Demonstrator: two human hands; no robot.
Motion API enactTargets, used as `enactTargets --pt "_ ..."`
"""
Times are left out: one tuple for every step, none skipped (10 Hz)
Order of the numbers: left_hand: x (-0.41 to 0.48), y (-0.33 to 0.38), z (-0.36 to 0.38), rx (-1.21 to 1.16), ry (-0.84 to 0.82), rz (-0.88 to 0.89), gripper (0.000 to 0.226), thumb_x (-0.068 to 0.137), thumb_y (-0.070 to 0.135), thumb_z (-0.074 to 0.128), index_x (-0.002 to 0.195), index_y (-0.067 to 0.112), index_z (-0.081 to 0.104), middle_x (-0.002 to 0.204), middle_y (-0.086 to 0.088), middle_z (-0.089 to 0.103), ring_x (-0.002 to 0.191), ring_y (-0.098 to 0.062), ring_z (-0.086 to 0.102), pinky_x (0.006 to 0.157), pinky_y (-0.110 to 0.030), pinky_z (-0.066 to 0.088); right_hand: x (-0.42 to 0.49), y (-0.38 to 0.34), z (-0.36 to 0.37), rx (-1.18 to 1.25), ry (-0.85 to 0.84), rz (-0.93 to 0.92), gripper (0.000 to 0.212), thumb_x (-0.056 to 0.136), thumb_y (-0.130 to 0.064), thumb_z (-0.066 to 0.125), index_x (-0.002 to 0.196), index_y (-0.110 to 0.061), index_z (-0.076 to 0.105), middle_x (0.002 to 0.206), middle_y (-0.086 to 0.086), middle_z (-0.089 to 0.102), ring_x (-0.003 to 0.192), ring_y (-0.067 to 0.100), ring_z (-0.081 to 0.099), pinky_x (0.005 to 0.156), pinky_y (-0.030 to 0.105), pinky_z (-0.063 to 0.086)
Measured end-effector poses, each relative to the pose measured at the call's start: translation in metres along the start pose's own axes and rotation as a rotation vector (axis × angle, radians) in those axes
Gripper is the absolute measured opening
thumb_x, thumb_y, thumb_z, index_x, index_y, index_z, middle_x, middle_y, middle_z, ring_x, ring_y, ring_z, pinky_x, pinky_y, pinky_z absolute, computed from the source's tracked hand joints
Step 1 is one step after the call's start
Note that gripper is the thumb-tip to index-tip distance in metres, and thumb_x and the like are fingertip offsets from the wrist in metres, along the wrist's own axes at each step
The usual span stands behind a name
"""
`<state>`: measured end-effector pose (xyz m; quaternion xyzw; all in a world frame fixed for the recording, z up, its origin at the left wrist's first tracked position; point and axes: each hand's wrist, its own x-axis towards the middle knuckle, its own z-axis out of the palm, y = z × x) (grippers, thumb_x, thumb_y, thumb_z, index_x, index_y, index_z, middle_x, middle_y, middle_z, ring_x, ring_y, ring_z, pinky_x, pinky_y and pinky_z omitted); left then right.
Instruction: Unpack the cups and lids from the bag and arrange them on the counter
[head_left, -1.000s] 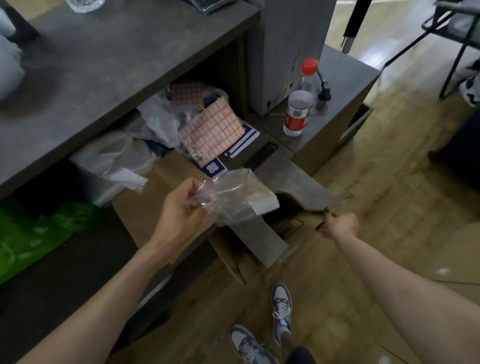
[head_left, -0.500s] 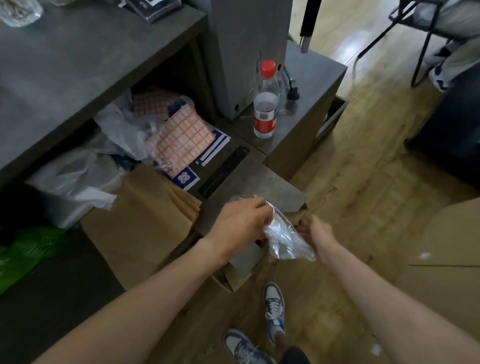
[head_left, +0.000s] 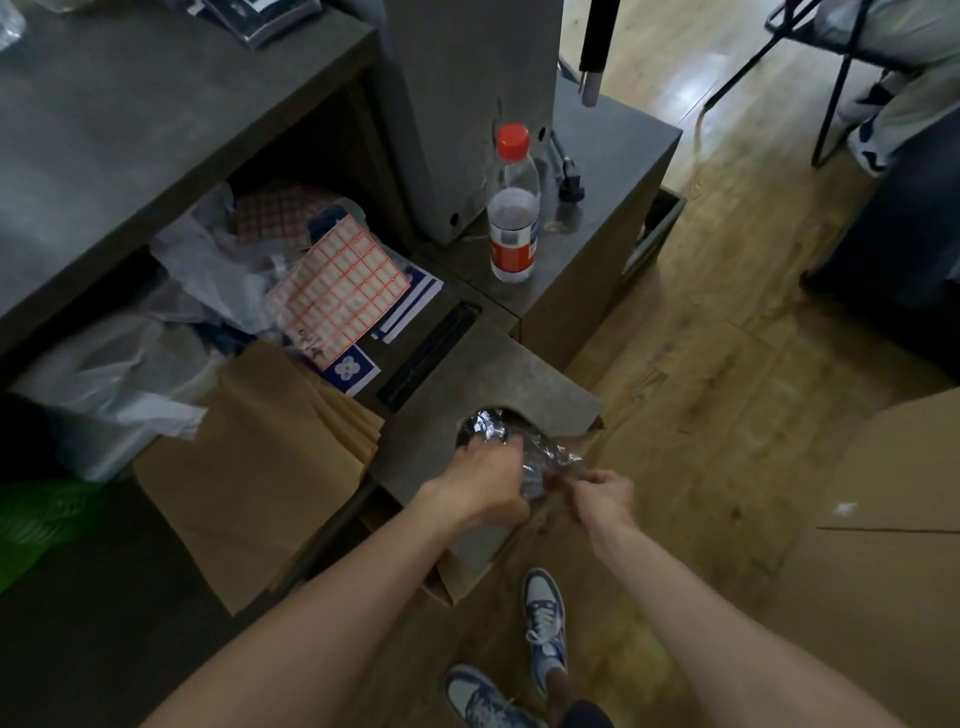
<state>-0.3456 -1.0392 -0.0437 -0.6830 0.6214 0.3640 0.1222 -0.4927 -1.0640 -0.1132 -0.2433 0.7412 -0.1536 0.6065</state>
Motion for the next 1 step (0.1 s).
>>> enactTargets --pt "-0.0066 0.0059 0.0085 0.105 -0.007 0.062 0.06 0.087 0.045 0.059 0.138 0.016 0.048 0.14 -0.01 0.051 0.132 -0.029 0.043 0.113 -0.049 0.029 0.0056 0.0105 0.0199 -0.134 0.015 0.02 0.057 0.068 -0.033 0.089 0.106 0.002 0.066 0.081 0.013 0.068 0.065 0.027 0.064 0.052 0.026 0.05"
